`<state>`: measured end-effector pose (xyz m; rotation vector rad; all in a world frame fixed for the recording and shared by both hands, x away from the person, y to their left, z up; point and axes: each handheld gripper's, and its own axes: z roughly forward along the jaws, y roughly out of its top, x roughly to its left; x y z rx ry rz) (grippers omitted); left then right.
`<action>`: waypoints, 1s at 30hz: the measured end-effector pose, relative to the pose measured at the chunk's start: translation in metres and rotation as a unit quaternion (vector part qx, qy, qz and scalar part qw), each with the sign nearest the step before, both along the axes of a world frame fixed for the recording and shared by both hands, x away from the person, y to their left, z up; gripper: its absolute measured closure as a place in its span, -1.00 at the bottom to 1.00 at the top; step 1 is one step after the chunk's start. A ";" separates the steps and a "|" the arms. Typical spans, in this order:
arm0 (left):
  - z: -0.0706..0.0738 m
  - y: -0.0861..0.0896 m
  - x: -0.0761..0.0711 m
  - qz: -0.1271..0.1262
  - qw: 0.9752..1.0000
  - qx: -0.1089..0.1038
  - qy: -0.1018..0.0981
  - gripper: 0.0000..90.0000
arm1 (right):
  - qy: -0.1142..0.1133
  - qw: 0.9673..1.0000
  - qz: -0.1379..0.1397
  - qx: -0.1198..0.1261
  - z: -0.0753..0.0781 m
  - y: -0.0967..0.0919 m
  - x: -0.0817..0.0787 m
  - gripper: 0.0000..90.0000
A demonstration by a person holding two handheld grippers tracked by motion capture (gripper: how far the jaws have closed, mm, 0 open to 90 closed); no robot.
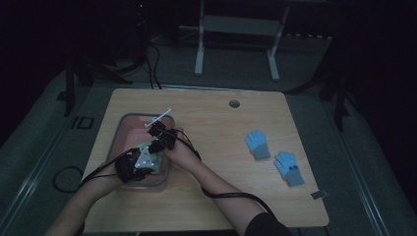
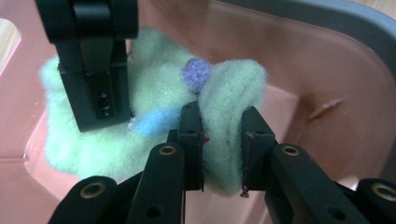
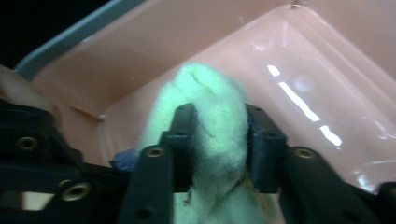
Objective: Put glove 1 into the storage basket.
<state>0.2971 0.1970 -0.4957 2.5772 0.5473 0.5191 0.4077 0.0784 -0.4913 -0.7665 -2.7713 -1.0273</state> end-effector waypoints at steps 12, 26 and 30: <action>-0.002 -0.001 0.008 0.033 0.999 0.017 0.026 0.22 | -0.011 1.000 -0.014 0.019 0.013 -0.013 0.002 0.06; 0.017 0.010 -0.003 0.091 0.995 -0.045 0.001 -0.42 | -0.024 0.998 -0.013 0.052 0.034 -0.044 -0.010 -0.05; 0.026 0.011 -0.004 0.098 0.992 -0.083 0.010 -0.62 | -0.030 0.997 -0.014 0.063 0.039 -0.056 -0.014 -0.05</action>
